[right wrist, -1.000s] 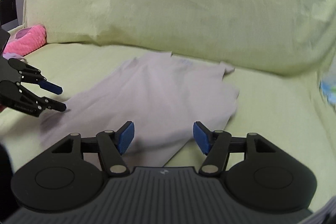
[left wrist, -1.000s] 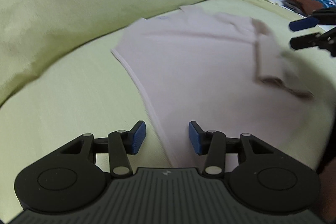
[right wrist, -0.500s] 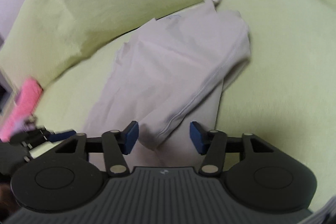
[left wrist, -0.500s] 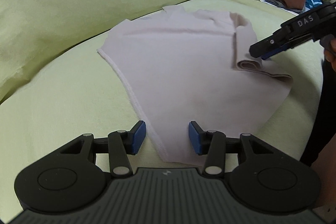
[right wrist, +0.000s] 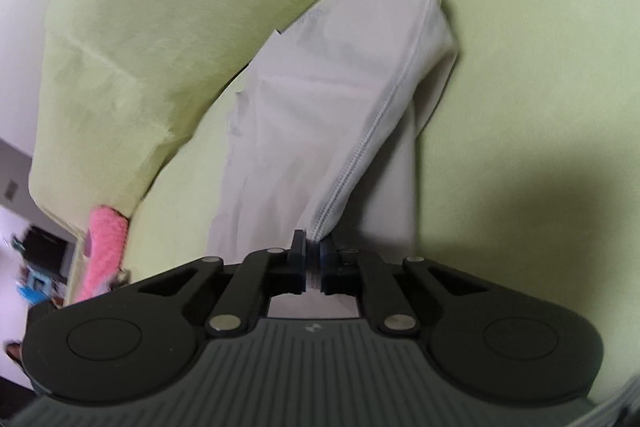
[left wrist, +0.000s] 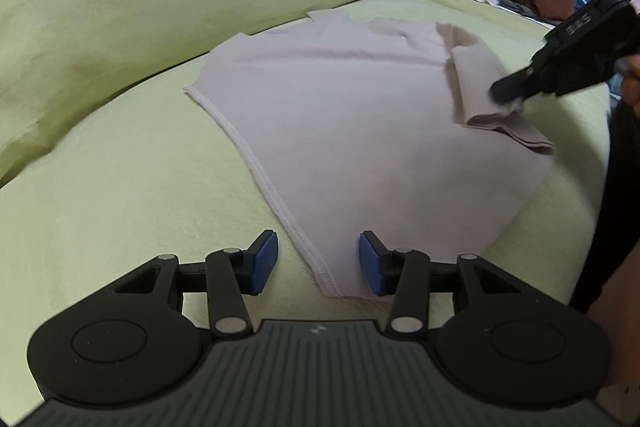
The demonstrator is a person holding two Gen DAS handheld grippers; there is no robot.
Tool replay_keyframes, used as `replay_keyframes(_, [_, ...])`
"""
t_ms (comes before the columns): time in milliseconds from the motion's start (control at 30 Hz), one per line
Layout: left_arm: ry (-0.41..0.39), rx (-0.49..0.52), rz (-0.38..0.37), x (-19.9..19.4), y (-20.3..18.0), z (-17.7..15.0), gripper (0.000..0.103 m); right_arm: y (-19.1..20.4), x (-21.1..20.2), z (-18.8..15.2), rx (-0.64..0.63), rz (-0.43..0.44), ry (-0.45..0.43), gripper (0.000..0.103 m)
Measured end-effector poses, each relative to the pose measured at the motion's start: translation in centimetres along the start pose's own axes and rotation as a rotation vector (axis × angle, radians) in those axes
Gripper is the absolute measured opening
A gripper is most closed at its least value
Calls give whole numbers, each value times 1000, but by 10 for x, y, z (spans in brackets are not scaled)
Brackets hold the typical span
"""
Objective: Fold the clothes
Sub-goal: 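Grasp the shirt hem with the right gripper and pull it straight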
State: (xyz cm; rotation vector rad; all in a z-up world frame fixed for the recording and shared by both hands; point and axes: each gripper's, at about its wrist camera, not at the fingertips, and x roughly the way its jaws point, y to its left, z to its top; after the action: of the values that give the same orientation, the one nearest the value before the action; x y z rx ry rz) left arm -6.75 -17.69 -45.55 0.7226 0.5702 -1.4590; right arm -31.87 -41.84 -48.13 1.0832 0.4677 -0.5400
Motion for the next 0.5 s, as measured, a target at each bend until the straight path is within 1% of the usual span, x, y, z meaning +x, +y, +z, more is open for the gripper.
replay_keyframes(100, [20,13,-13,-2,0,-1,51,-12,-39,1,-37,-49,-12,4])
replay_keyframes(167, [36,-6,-28,-4,3,-3,51,-27,-73,0,-88,-136,-30,4])
replay_keyframes(233, [47,-30,-41,-4,6,-4,51,-41,-92,-1,-105,-194,-33,4])
replay_keyframes(333, [61,-108,-70,0,14,-7,51,-59,-106,-5,-135,-245,-23,4])
replay_keyframes(400, [49,-183,-110,4,24,-9,51,-64,-107,-7,-150,-249,-11,4])
replay_keyframes(500, [30,-233,-156,8,35,-9,51,-68,-102,-8,-170,-243,10,4])
